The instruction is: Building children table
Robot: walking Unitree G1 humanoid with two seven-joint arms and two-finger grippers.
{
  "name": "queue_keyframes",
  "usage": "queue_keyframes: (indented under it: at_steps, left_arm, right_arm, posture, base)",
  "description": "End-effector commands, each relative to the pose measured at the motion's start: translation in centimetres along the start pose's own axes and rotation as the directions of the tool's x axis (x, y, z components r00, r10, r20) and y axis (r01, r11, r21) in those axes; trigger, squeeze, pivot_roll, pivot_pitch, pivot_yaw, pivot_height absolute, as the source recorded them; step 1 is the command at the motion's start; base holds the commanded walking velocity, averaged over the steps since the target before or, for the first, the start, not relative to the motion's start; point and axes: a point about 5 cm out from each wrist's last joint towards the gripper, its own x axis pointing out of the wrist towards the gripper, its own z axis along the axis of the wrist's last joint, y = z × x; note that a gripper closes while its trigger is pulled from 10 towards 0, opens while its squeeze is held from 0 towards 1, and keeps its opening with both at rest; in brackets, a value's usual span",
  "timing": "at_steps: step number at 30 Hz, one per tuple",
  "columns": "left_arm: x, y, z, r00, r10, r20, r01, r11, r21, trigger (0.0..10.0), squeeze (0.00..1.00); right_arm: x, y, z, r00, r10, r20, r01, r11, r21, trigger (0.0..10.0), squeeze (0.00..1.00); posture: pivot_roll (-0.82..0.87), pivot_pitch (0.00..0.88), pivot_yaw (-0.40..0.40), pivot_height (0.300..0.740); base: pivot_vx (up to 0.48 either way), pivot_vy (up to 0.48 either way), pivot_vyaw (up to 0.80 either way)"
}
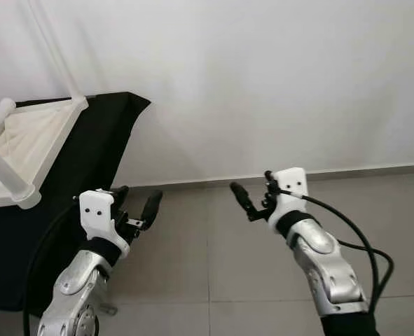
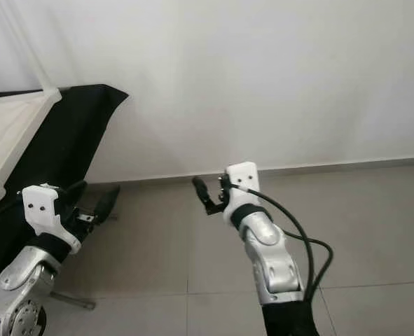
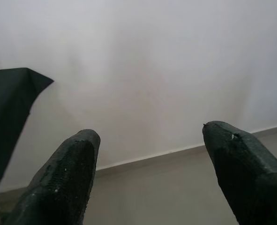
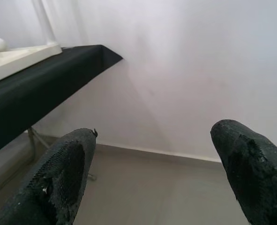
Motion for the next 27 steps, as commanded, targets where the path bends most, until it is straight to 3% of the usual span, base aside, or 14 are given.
queue_keyframes:
  at_steps: [1, 7, 21, 24, 27]
  left_arm:
    - [-0.15, 0.76, -0.24, 0.999, 0.038, 0.003, -0.038, 0.999, -0.013, 10.0, 0.0]
    - [-0.08, 0.81, -0.32, 0.999, 0.035, 0.004, -0.035, 0.999, -0.021, 10.0, 0.0]
    - [0.01, 0.87, -0.41, 1.0, 0.025, 0.006, -0.025, 0.999, -0.021, 10.0, 0.0]
    - [-0.05, 0.84, -0.48, 1.0, 0.022, 0.005, -0.022, 1.0, -0.022, 10.0, 0.0]
    - [-0.08, 0.82, -0.54, 1.0, 0.021, 0.004, -0.02, 1.0, -0.023, 10.0, 0.0]
  right_arm:
    - [0.29, 0.47, -0.18, 1.0, 0.011, -0.006, -0.011, 1.0, -0.007, 10.0, 0.0]
    - [0.38, 0.52, -0.29, 1.0, 0.013, -0.013, -0.013, 1.0, -0.006, 10.0, 0.0]
    - [0.5, 0.71, -0.31, 0.999, 0.034, -0.02, -0.035, 0.998, -0.042, 10.0, 0.0]
    - [0.44, 1.06, -0.48, 0.997, 0.071, -0.035, -0.074, 0.993, -0.087, 10.0, 0.0]
    - [0.44, 1.23, -0.59, 0.994, 0.1, -0.036, -0.103, 0.992, -0.068, 10.0, 0.0]
  posture:
    - [-0.14, 0.078, 0.064, 0.74]
    - [-0.14, 0.077, 0.065, 0.74]
    - [-0.14, 0.074, 0.068, 0.74]
    - [-0.14, 0.069, 0.069, 0.74]
    - [-0.15, 0.068, 0.068, 0.74]
  base:
    - [0.368, 0.0, 0.0]
    - [0.37, 0.0, -0.53]
    - [0.375, 0.0, 0.0]
    - [0.384, 0.0, 0.8]
    - [0.389, 0.0, 0.8]
